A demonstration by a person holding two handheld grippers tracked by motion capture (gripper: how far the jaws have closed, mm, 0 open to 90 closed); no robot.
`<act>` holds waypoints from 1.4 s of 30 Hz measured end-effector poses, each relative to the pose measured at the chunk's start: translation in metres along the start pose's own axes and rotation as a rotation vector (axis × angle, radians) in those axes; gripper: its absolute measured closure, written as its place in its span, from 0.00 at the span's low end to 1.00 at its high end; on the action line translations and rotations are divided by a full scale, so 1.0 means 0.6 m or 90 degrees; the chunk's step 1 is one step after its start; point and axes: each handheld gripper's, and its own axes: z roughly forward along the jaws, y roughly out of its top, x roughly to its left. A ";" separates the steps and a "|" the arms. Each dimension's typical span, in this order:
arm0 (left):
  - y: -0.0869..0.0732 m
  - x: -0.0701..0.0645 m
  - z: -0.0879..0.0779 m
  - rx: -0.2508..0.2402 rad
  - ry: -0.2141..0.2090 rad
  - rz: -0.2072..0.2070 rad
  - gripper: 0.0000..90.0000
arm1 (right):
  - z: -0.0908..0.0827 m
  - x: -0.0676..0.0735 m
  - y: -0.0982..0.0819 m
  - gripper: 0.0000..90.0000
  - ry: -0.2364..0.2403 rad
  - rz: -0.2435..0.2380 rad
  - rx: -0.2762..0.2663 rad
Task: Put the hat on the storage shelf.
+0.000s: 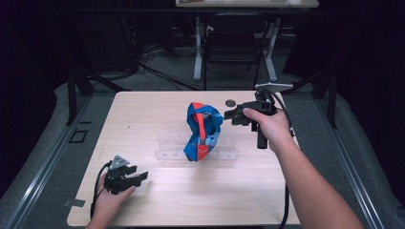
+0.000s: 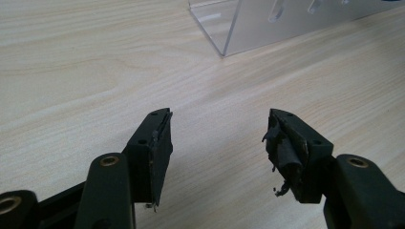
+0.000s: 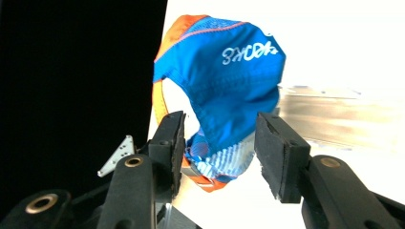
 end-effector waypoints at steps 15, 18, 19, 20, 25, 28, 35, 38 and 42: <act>-0.001 0.000 0.001 -0.005 0.005 -0.001 0.46 | -0.032 -0.031 -0.021 0.49 -0.041 -0.023 -0.024; -0.001 -0.001 0.001 -0.004 0.004 0.000 0.46 | -0.035 -0.036 -0.025 0.47 -0.048 -0.024 -0.027; -0.001 -0.001 0.001 -0.005 0.005 -0.001 0.46 | -0.038 -0.042 -0.027 0.46 -0.051 -0.027 -0.030; -0.001 -0.001 0.001 -0.005 0.005 -0.001 0.46 | -0.040 -0.046 -0.028 0.46 -0.054 -0.029 -0.031; -0.001 -0.001 0.001 -0.005 0.005 0.000 0.46 | -0.044 -0.062 -0.035 0.44 -0.068 -0.026 -0.040; -0.001 -0.001 0.001 -0.005 0.005 -0.001 0.46 | -0.042 -0.076 -0.039 0.44 -0.081 -0.026 -0.042; -0.001 -0.001 0.002 -0.004 0.004 0.001 0.46 | -0.036 -0.112 -0.053 0.43 -0.112 -0.018 -0.039; -0.001 -0.001 0.002 -0.004 0.005 0.003 0.46 | -0.036 -0.120 -0.058 0.43 -0.117 -0.018 -0.045; -0.001 -0.001 0.001 -0.004 0.006 -0.001 0.46 | -0.035 -0.134 -0.070 0.42 -0.125 -0.019 -0.049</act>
